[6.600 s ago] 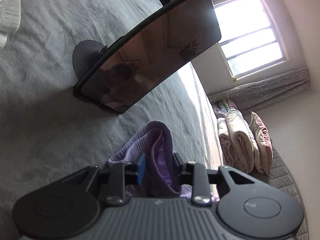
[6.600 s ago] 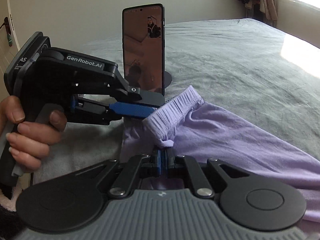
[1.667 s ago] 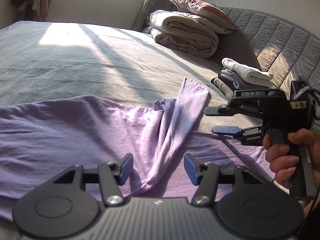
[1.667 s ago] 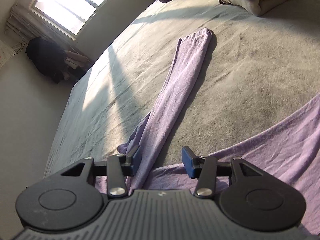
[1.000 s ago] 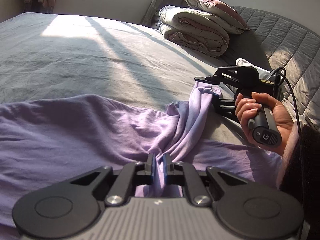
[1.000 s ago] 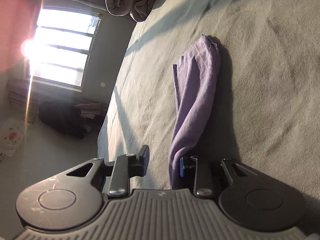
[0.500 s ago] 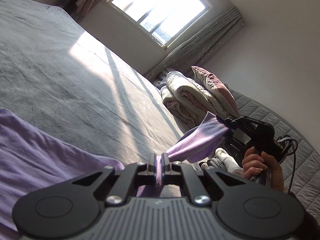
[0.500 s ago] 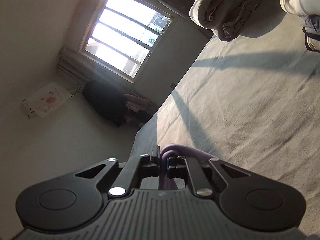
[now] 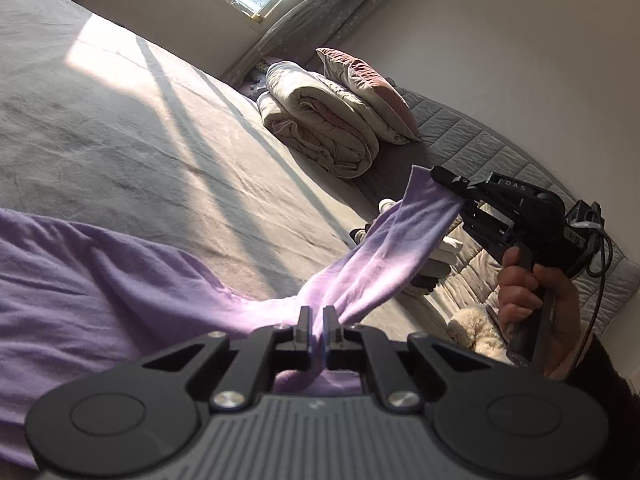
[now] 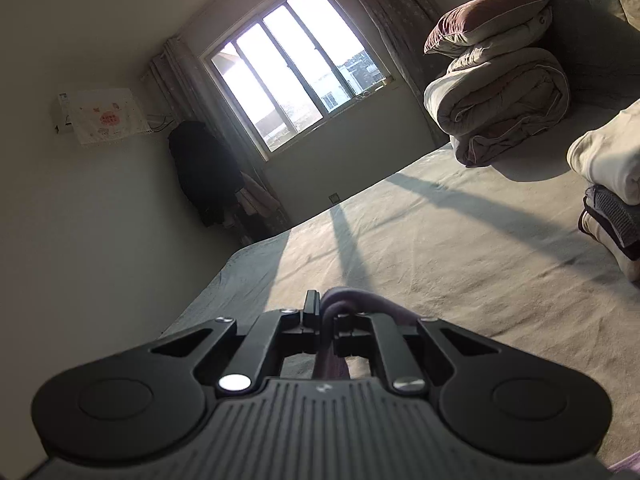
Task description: Fold clothes
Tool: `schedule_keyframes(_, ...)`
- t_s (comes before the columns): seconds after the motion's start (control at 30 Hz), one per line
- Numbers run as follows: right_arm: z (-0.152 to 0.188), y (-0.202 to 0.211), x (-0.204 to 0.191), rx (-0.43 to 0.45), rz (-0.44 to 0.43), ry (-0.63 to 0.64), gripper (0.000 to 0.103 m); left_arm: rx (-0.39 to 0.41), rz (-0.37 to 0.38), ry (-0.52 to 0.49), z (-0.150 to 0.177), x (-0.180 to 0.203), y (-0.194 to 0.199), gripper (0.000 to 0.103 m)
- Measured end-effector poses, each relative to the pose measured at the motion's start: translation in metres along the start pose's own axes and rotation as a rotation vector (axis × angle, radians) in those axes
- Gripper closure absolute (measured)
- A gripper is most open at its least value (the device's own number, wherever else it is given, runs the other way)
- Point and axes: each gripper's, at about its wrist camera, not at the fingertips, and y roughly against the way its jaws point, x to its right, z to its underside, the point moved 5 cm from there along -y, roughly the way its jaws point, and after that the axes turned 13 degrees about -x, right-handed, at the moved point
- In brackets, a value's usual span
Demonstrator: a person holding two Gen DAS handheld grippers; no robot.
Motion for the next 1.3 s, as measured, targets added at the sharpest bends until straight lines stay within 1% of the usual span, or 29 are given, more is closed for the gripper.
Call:
schedule_keyframes(0.07, 0.014, 0.0, 0.014, -0.03, 0.041, -0.007, 0.093, -0.114, -0.03, -0.002, 0.006, -0.005, -0.015, 0.099)
schedule_keyframes(0.1, 0.023, 0.0, 0.022, -0.046, 0.062, -0.025, 0.093, -0.156, -0.053, 0.0, 0.01, -0.007, -0.022, 0.099)
schedule_keyframes(0.17, 0.039, 0.002, 0.039, -0.078, 0.104, -0.06, 0.093, -0.212, -0.091, 0.005, 0.016, -0.013, -0.032, 0.099)
schedule_keyframes(0.2, 0.049, 0.005, 0.047, -0.093, 0.126, -0.084, 0.093, -0.22, -0.098, 0.009, 0.017, -0.015, -0.034, 0.099)
schedule_keyframes(0.23, 0.056, 0.008, 0.054, -0.099, 0.141, -0.102, 0.093, -0.224, -0.102, 0.015, 0.017, -0.017, -0.036, 0.098)
schedule_keyframes(0.33, 0.077, 0.02, 0.07, -0.121, 0.186, -0.129, 0.092, -0.192, -0.102, 0.034, 0.014, -0.019, -0.03, 0.098)
schedule_keyframes(0.37, 0.083, 0.022, 0.074, -0.13, 0.201, -0.133, 0.091, -0.181, -0.104, 0.04, 0.012, -0.02, -0.029, 0.097)
schedule_keyframes(0.4, 0.092, 0.026, 0.079, -0.146, 0.218, -0.136, 0.091, -0.174, -0.111, 0.045, 0.01, -0.021, -0.028, 0.095)
schedule_keyframes(0.47, 0.104, 0.029, 0.087, -0.178, 0.263, -0.143, 0.091, -0.168, -0.129, 0.058, 0.009, -0.023, -0.028, 0.088)
schedule_keyframes(0.6, 0.126, 0.035, 0.104, -0.27, 0.329, -0.165, 0.09, -0.168, -0.169, 0.053, 0.009, -0.025, -0.032, 0.084)
schedule_keyframes(0.67, 0.133, 0.042, 0.111, -0.311, 0.358, -0.177, 0.089, -0.164, -0.17, 0.04, 0.009, -0.022, -0.033, 0.08)
schedule_keyframes(0.7, 0.133, 0.045, 0.112, -0.319, 0.364, -0.18, 0.088, -0.163, -0.168, 0.03, 0.009, -0.02, -0.034, 0.079)
schedule_keyframes(0.73, 0.131, 0.05, 0.114, -0.318, 0.372, -0.181, 0.084, -0.163, -0.165, 0.02, 0.009, -0.018, -0.035, 0.078)
schedule_keyframes(0.8, 0.122, 0.058, 0.112, -0.289, 0.386, -0.151, 0.07, -0.168, -0.163, -0.005, 0.01, -0.013, -0.039, 0.077)
schedule_keyframes(0.83, 0.118, 0.062, 0.111, -0.275, 0.393, -0.137, 0.056, -0.172, -0.163, -0.018, 0.01, -0.01, -0.042, 0.075)
schedule_keyframes(0.87, 0.113, 0.065, 0.11, -0.261, 0.4, -0.122, 0.051, -0.175, -0.162, -0.03, 0.011, -0.008, -0.045, 0.073)
schedule_keyframes(0.97, 0.097, 0.062, 0.109, -0.23, 0.375, -0.073, 0.051, -0.174, -0.162, -0.05, 0.012, 0.0, -0.053, 0.066)
schedule_keyframes(1.07, 0.087, 0.047, 0.112, -0.221, 0.355, -0.045, 0.051, -0.166, -0.149, -0.052, 0.012, 0.007, -0.059, 0.065)
schedule_keyframes(1.23, 0.085, 0.011, 0.116, -0.263, 0.352, 0.081, 0.051, -0.164, -0.128, -0.126, 0.014, 0.029, -0.075, 0.065)
schedule_keyframes(1.3, 0.09, 0.004, 0.118, -0.259, 0.374, 0.128, 0.051, -0.177, -0.137, -0.158, 0.018, 0.035, -0.082, 0.065)
